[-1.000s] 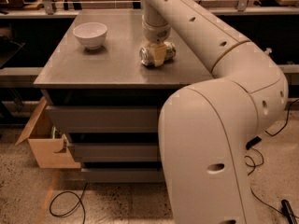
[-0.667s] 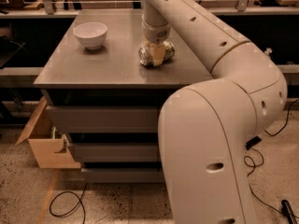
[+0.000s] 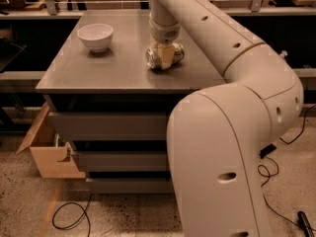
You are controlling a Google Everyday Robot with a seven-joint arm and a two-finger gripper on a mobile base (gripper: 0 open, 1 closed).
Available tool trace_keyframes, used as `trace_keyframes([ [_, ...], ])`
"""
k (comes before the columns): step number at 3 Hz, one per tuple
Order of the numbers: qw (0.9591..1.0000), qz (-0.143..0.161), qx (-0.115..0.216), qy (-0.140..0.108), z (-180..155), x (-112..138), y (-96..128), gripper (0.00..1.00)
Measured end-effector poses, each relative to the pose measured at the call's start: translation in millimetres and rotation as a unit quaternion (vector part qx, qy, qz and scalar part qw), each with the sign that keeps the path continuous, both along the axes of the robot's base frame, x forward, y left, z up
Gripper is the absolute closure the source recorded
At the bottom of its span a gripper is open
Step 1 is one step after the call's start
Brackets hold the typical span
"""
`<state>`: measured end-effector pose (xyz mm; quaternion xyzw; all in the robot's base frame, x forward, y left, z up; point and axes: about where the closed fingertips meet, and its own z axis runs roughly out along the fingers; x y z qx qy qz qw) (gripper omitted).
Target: Move 7up can near white bowl
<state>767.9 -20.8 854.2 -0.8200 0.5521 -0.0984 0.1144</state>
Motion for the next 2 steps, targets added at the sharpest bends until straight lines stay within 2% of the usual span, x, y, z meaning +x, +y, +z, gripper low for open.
trace_keyframes([
  [1, 0.9983, -0.011, 0.034, -0.046, 29, 11, 12, 1.00],
  [2, 0.9895, -0.041, 0.095, -0.100, 56, 32, 36, 1.00],
])
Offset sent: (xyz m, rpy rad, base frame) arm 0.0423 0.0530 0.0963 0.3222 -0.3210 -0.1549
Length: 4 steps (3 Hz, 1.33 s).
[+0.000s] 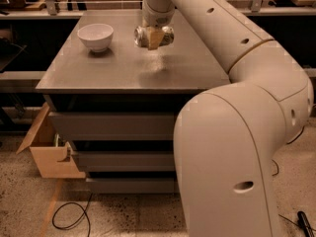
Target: Move 7up can near white bowl
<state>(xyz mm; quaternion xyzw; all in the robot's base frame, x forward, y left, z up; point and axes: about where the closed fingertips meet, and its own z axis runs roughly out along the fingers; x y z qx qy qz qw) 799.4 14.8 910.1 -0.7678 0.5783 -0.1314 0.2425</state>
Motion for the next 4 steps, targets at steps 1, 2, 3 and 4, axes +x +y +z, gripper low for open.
trace_keyframes([
  [1, 1.0000, 0.000, 0.000, 0.000, 0, 0, 0, 1.00],
  [2, 1.0000, 0.008, 0.003, -0.003, -8, 5, 10, 1.00],
  [3, 0.9991, 0.028, 0.013, -0.029, -8, 14, 30, 1.00],
  [4, 0.9962, 0.064, 0.016, -0.057, -5, 22, 57, 1.00],
])
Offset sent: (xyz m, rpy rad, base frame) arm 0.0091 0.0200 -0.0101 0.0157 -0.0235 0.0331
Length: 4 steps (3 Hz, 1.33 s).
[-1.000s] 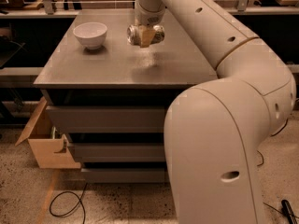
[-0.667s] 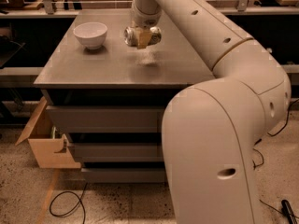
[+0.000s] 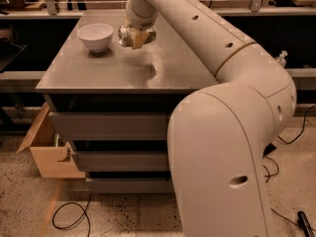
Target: Move 7up can near white bowl
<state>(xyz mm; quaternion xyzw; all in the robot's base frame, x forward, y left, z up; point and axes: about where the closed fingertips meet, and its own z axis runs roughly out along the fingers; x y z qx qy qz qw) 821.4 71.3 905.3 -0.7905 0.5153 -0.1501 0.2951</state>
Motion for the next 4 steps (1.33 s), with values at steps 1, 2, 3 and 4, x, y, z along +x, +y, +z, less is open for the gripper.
trace_keyframes([
  [1, 0.9993, 0.031, -0.017, -0.013, -2, 6, 22, 1.00],
  [2, 0.9976, 0.055, -0.042, -0.005, -11, 8, 35, 1.00],
  [3, 0.9955, 0.073, -0.061, 0.008, -21, 10, 46, 1.00],
  [4, 0.9938, 0.083, -0.072, 0.017, -28, 13, 54, 1.00],
])
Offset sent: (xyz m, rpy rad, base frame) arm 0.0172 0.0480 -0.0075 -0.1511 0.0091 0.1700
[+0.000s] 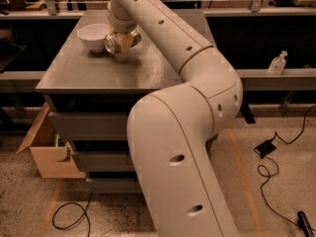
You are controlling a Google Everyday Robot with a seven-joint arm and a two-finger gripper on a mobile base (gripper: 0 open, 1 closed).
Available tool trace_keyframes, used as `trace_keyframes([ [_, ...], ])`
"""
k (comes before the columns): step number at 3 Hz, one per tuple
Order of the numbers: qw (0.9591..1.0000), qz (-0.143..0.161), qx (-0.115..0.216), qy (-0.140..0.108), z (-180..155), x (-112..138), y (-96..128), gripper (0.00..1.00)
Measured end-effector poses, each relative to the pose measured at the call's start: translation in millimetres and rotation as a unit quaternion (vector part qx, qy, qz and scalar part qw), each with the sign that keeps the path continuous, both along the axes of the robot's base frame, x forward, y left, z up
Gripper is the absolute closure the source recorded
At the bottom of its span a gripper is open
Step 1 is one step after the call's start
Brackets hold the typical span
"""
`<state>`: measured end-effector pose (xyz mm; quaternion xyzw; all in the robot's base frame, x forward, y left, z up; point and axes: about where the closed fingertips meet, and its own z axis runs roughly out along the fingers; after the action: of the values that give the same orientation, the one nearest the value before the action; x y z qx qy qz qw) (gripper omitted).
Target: Move 7up can near white bowl
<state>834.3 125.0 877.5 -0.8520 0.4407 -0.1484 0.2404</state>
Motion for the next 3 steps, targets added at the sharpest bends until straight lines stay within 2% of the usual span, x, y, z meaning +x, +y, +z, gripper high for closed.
trace_keyframes([
  [1, 1.0000, 0.001, -0.001, 0.002, -2.9, 1.1, 1.6, 0.84],
  [3, 1.0000, 0.003, -0.003, 0.006, -11.0, 1.7, 4.4, 0.38],
])
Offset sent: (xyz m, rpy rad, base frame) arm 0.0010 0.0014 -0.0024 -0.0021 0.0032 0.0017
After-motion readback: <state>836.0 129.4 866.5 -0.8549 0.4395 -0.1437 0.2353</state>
